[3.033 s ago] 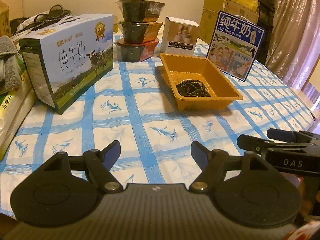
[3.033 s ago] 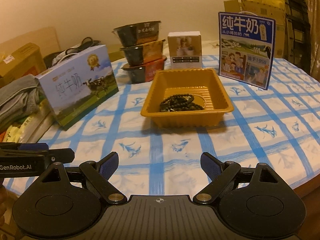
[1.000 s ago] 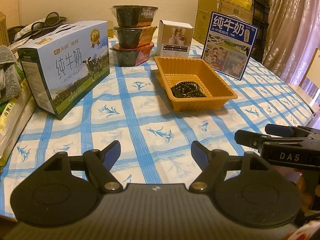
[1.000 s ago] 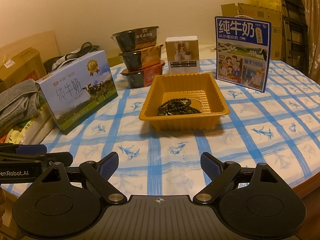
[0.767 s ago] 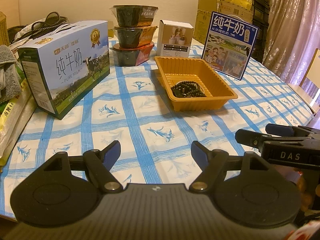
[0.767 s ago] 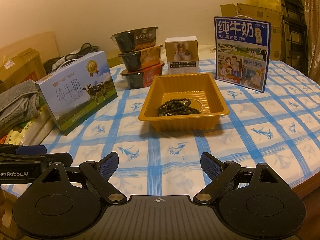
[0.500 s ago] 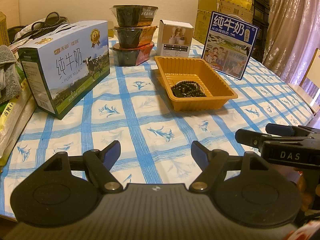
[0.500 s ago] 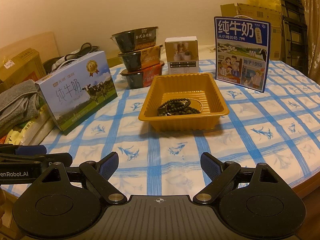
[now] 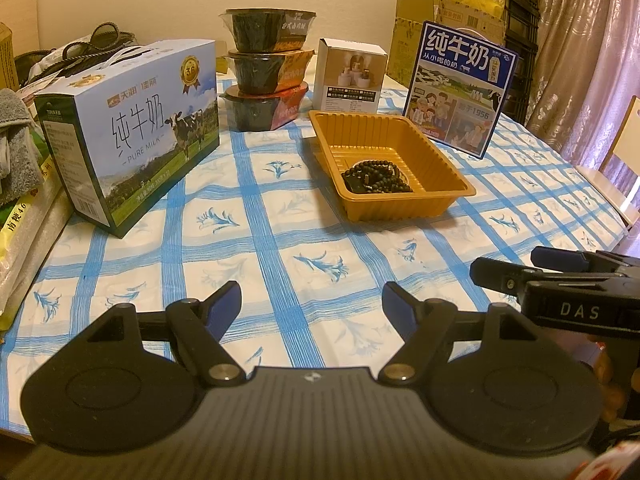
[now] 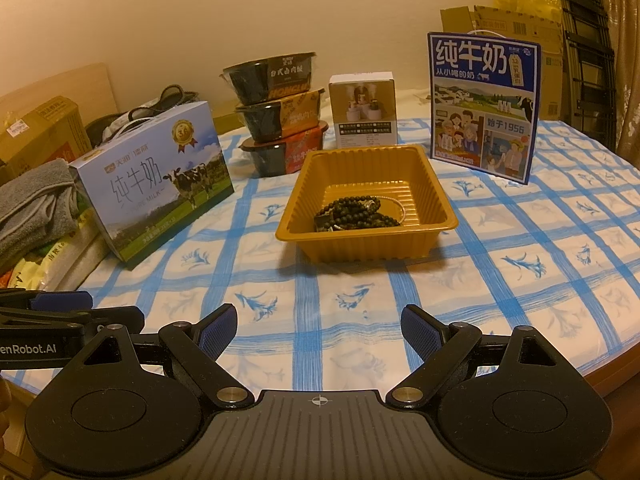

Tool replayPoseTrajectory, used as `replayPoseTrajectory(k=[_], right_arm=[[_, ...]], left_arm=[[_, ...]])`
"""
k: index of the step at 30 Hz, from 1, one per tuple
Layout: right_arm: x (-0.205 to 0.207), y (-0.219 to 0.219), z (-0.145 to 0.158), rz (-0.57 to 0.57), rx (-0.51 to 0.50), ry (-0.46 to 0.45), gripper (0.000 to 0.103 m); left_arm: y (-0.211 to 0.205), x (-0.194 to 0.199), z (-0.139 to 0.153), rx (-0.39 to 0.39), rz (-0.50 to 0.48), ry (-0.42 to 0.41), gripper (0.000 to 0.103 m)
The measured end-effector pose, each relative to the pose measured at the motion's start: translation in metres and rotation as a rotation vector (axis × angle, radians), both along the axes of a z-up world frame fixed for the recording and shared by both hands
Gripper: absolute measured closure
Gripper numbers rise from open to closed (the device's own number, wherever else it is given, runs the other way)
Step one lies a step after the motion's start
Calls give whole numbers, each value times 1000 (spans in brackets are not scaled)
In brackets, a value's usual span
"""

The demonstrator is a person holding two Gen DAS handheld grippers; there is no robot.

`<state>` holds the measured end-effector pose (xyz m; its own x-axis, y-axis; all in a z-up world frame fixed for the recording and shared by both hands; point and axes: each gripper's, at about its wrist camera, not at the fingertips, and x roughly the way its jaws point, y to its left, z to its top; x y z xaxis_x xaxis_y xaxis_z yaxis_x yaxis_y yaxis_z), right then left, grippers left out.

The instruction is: Organize jewelry

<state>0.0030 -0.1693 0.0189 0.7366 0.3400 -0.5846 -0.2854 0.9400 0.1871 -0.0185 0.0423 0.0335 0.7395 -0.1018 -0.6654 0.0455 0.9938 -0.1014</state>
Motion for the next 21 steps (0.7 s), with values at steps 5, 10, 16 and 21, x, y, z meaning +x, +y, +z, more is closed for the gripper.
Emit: replayPoseTrajectory(k=[5, 10, 16, 21], right_arm=[[1, -1, 0, -1, 0, 0, 14], [1, -2, 0, 0, 1, 0, 14], [1, -1, -1, 0, 1, 0, 14], [4, -4, -2, -3, -3, 1, 14]], left_arm=[[0, 0, -1, 1, -1, 1, 28], [-1, 0, 0, 0, -1, 0, 28], [-1, 0, -1, 0, -1, 1, 28], [-3, 0, -2, 3, 4, 5, 27]])
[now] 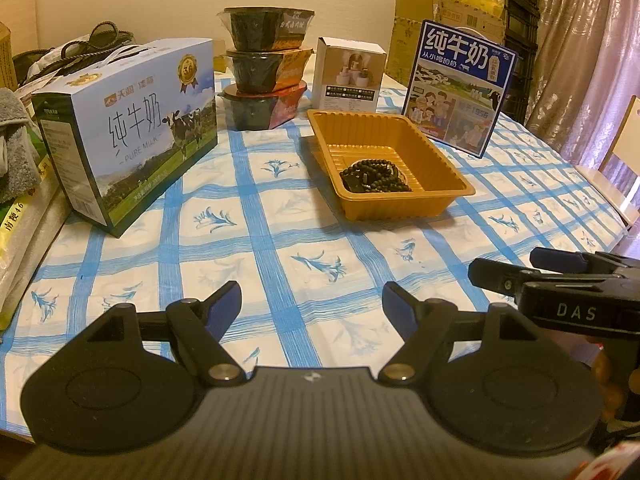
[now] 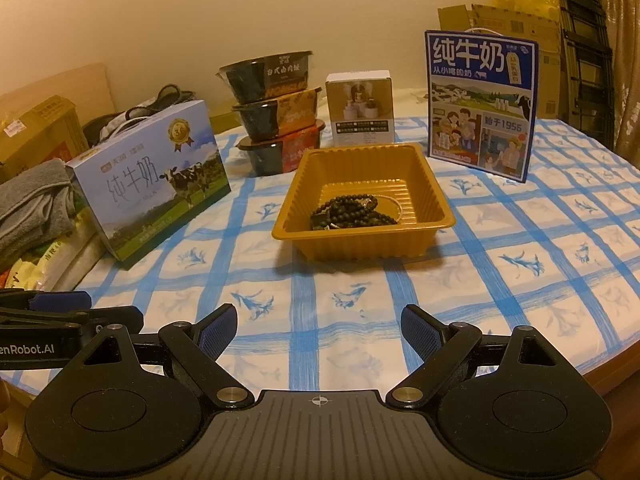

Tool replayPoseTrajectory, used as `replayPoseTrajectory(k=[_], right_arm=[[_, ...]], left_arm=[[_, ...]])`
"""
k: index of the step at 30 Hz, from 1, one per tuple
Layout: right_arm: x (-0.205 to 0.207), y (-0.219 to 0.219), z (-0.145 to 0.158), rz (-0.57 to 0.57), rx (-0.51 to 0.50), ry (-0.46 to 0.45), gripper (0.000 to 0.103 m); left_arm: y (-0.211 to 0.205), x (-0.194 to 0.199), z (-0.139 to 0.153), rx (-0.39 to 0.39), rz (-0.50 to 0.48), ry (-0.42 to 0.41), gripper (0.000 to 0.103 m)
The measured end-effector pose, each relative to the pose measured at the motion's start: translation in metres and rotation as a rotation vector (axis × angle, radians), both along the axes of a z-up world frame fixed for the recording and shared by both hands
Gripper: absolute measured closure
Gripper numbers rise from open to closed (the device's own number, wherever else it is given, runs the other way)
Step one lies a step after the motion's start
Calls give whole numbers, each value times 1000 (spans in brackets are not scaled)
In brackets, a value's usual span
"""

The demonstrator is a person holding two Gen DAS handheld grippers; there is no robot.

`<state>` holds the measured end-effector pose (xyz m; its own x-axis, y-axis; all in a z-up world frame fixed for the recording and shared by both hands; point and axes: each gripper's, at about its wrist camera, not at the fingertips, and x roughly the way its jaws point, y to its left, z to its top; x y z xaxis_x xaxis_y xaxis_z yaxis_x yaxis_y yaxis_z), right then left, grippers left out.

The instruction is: Organize jewelry

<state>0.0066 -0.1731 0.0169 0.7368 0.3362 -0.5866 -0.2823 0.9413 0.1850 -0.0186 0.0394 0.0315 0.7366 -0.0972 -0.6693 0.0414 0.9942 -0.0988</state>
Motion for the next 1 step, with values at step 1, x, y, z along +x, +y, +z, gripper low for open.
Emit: replayPoseTrajectory(k=[1], right_arm=[[0, -2, -2, -1, -1, 0, 14]], left_arm=[[-2, 0, -2, 1, 2, 2, 27]])
